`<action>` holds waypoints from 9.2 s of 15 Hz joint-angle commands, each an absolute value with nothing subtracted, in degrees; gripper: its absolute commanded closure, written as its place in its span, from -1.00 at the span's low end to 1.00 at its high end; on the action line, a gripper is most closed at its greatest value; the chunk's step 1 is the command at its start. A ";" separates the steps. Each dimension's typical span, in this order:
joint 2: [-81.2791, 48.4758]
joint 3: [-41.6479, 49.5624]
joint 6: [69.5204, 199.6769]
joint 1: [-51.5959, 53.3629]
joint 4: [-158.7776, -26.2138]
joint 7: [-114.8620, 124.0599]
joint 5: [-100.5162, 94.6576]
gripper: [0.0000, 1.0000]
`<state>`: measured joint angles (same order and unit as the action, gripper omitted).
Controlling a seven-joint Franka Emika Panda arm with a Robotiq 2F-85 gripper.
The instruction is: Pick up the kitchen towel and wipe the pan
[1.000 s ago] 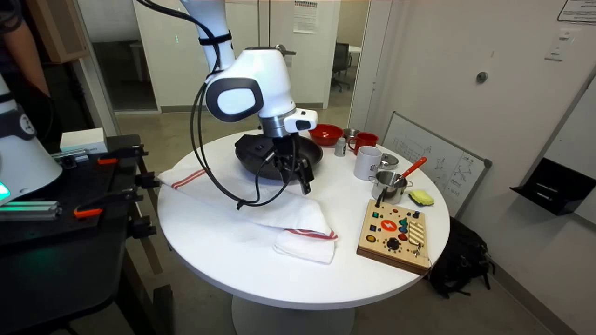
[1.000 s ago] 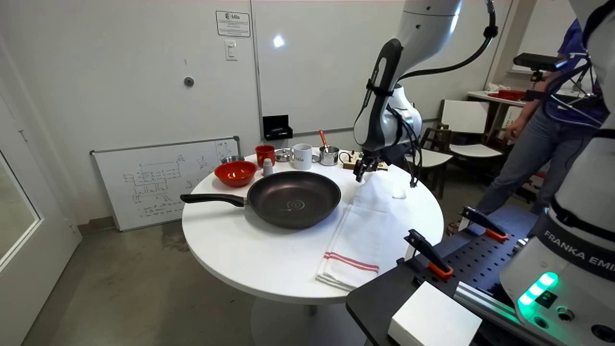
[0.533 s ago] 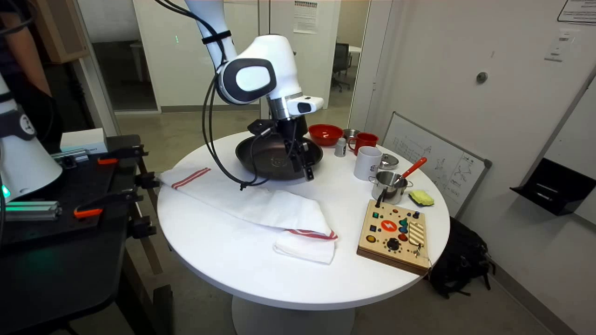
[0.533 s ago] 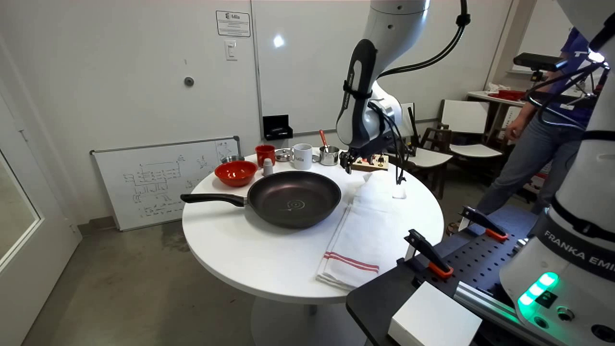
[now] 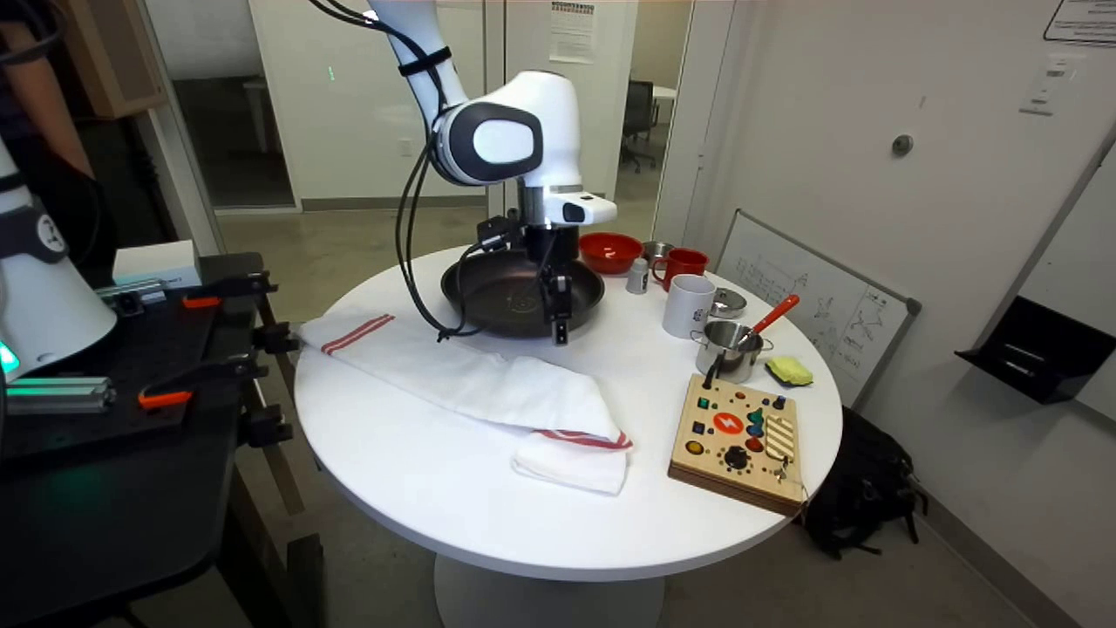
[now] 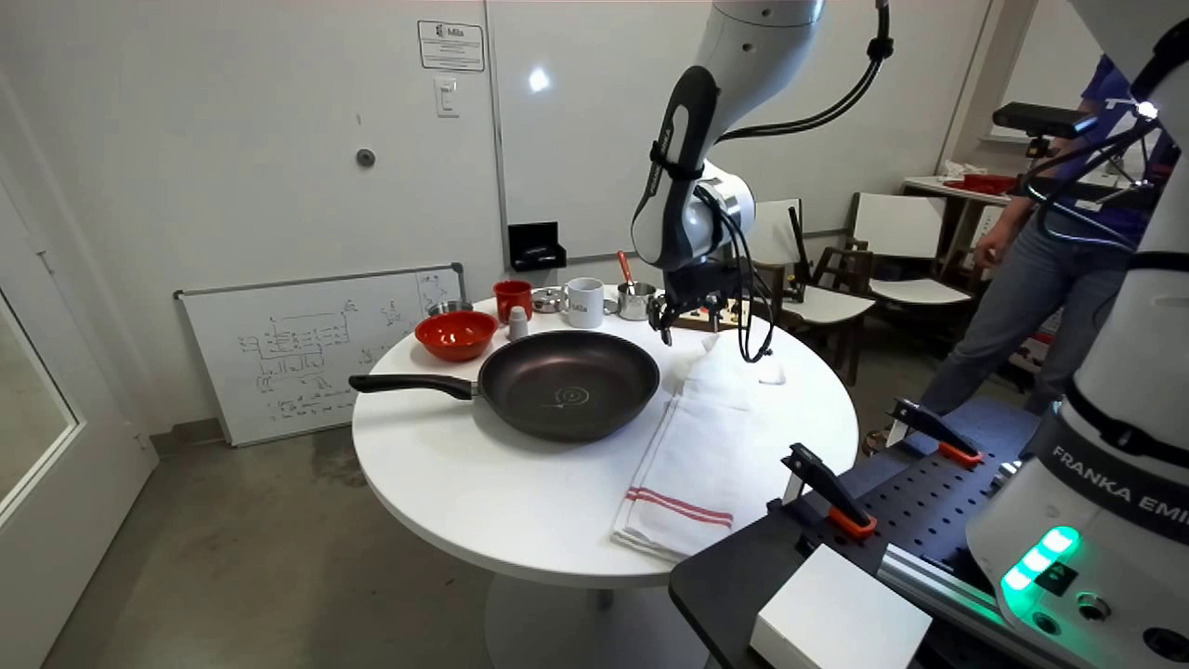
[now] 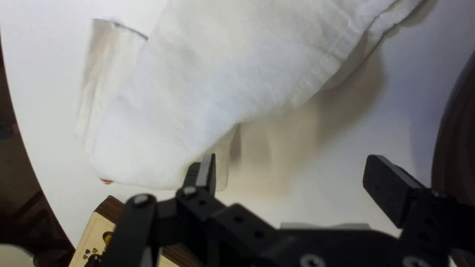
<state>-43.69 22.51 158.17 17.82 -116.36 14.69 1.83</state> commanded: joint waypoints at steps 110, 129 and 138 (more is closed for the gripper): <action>-59.31 19.54 116.35 26.91 -76.75 82.13 -19.36 -1.00; -49.71 15.33 143.03 8.87 -94.74 94.76 -14.69 -1.00; -37.83 20.96 157.51 6.92 -118.24 99.84 -9.39 -1.00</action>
<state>-42.66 19.69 150.50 5.97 -108.99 96.15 -11.49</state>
